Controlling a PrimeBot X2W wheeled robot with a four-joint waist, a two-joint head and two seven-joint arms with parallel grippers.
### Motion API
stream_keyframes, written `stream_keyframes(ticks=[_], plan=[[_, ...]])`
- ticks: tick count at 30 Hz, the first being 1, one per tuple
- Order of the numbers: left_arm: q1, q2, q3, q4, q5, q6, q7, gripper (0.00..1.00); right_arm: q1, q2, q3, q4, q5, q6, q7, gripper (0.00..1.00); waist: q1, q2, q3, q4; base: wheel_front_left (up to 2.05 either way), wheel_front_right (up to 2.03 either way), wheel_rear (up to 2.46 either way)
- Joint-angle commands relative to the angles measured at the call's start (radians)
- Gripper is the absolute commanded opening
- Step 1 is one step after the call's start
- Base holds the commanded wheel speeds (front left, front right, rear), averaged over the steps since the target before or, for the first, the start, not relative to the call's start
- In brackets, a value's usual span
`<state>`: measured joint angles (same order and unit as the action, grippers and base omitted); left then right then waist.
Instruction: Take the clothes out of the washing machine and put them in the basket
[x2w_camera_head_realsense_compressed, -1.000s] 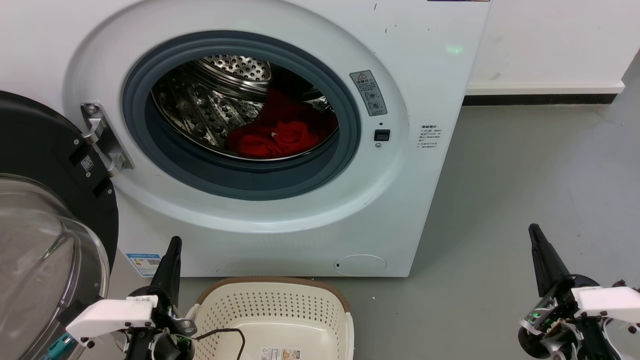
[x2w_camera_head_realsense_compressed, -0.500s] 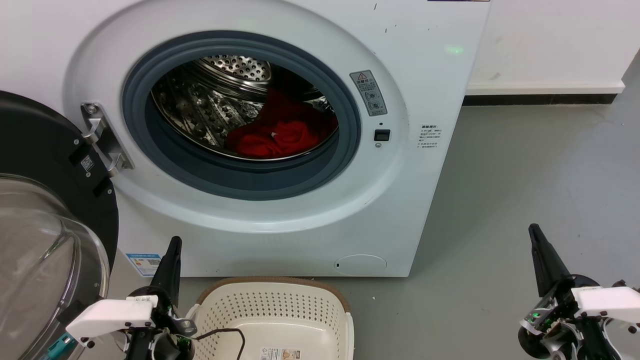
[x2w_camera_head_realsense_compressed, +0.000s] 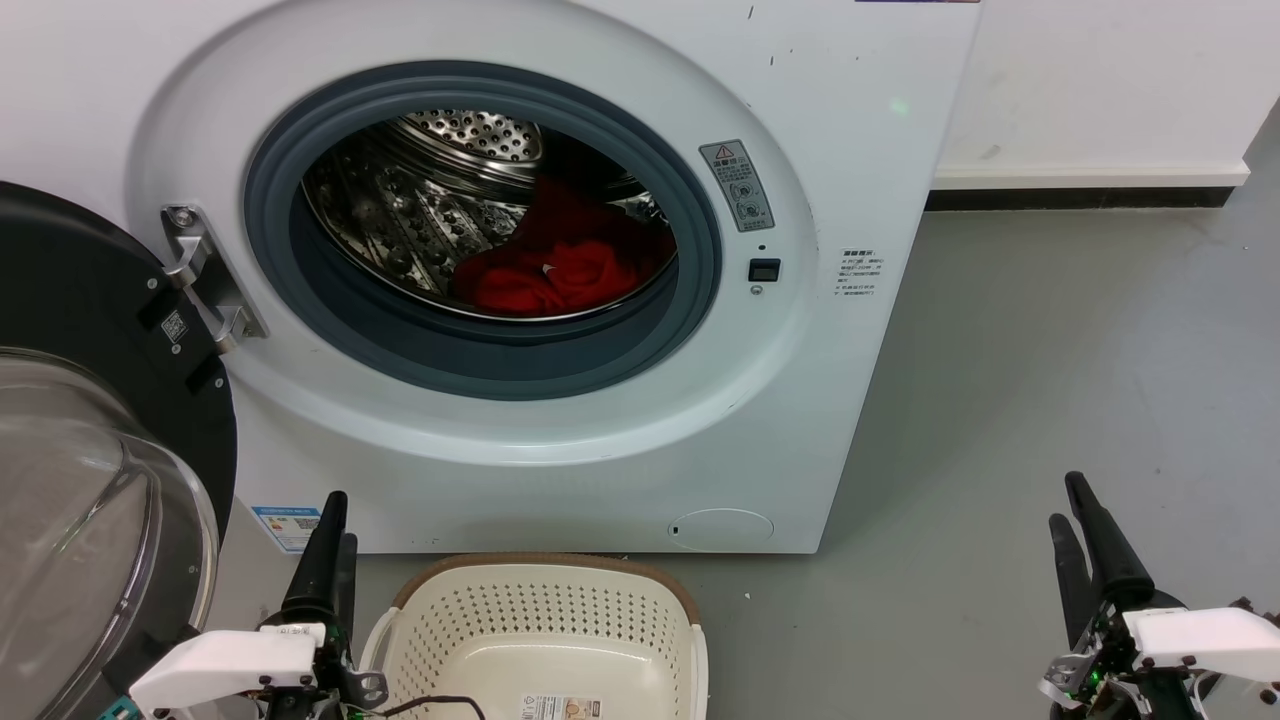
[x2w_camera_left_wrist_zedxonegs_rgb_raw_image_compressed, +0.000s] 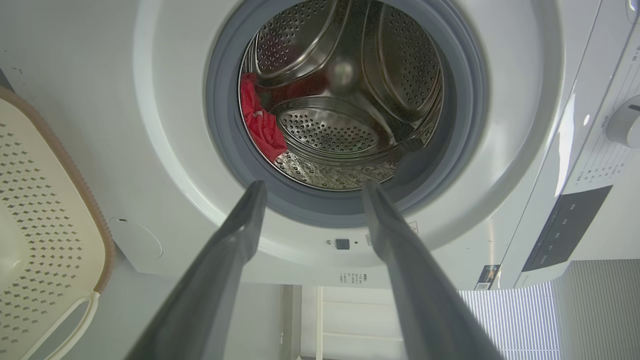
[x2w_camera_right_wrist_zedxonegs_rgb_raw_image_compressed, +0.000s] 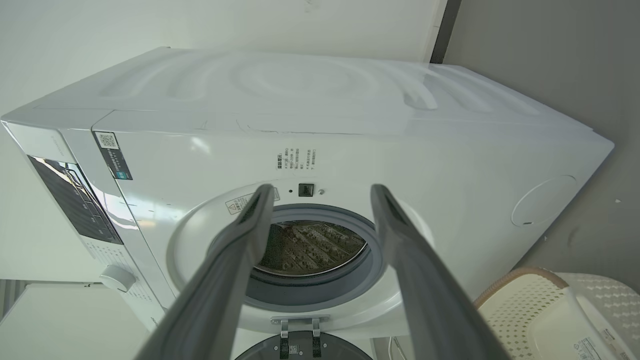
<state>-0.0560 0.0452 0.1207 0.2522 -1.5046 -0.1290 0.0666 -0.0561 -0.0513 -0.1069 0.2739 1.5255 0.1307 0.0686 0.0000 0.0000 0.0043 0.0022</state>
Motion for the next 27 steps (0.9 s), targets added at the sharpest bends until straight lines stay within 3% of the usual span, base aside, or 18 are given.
stream_keyframes(ticks=[1, 27], plan=[[-0.010, 0.003, 0.006, -0.032, 0.044, 0.004, -0.012, 1.00, -0.008, -0.001, -0.001, -0.031, -0.045, 0.000, -0.012, 1.00, 0.0000, 0.0000, 0.000, 0.000, 0.00, 0.00, 0.00], [0.035, 0.004, -0.063, -0.160, 0.562, 0.095, -0.115, 1.00, 0.040, 0.000, 0.058, -0.195, -0.641, 0.000, -0.116, 1.00, 0.0000, 0.0000, 0.004, 0.004, 0.00, 0.00, 0.00]])
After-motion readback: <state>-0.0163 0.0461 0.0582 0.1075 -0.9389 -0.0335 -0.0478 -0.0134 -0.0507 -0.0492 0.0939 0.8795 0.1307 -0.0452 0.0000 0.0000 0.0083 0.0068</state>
